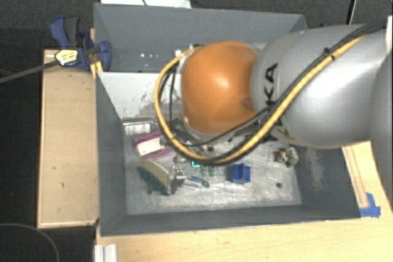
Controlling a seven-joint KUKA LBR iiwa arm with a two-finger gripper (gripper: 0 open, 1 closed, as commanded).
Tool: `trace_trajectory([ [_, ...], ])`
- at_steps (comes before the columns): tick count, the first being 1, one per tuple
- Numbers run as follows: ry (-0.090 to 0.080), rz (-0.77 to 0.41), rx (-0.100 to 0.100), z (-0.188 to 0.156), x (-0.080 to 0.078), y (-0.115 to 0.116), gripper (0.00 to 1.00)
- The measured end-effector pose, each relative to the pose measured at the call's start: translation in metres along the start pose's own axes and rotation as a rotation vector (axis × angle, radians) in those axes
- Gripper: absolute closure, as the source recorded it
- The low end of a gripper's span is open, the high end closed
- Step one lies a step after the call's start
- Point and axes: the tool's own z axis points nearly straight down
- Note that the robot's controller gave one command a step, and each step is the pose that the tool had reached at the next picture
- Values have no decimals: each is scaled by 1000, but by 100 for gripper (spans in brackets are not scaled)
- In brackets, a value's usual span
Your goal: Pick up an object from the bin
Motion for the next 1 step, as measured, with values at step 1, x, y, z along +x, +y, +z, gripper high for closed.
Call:
trace_trajectory([
  [1, -5, -349, 0, 144, -36, 28, 0],
])
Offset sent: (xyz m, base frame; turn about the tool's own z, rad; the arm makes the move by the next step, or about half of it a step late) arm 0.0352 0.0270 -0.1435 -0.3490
